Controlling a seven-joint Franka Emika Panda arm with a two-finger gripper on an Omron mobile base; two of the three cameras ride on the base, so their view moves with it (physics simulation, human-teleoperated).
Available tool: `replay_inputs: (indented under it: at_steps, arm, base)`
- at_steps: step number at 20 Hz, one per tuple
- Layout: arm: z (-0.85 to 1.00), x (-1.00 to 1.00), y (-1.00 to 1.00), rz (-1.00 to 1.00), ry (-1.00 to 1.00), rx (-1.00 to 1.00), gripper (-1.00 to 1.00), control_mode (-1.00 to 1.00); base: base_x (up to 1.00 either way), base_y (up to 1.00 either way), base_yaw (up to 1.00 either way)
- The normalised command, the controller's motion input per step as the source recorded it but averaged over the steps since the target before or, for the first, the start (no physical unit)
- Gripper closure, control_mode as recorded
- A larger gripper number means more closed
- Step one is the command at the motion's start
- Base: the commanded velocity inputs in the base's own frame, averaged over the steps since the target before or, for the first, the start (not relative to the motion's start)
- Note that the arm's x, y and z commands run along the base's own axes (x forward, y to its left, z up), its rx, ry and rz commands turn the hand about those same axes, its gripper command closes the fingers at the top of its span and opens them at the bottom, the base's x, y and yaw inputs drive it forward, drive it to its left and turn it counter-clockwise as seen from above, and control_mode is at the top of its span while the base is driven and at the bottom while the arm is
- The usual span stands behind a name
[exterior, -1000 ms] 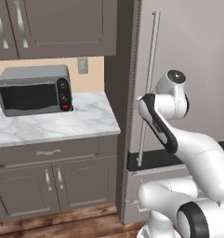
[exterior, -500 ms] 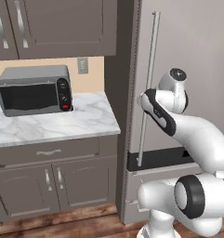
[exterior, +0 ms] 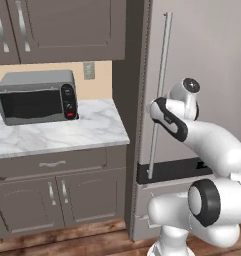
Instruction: There is a bowl on the dining counter. Grab a lemon wedge from the fridge and place it in the bowl. Then get the liquor bottle and glass cup from the cabinet and place them next to the bowl.
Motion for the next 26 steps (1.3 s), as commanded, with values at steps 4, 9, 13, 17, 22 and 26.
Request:
replay_inputs:
  at_steps: [4,9,13,17,22,26]
  arm:
    - [-0.08,0.22,0.23,0.02,-0.11,0.0,-1.0,-1.0]
    - [-0.09,0.49,0.15,0.0,0.0,0.0,-1.0,-1.0]
    - [0.0,0.48,0.01,0.0,0.0,0.0,-1.0,-1.0]
    - [0.0,0.42,0.01,0.0,0.0,0.0,1.0,-1.0]
    - [0.0,0.02,0.0,0.0,0.0,0.0,1.0,-1.0]
    - [0.06,-0.59,-0.25,-0.07,0.0,0.0,1.0,-1.0]
  base:
    - [0.0,0.0,0.0]
    - [0.0,0.0,0.0]
    - [0.0,0.0,0.0]
    - [0.0,0.0,0.0]
    - [0.0,0.0,0.0]
    - [0.0,0.0,0.0]
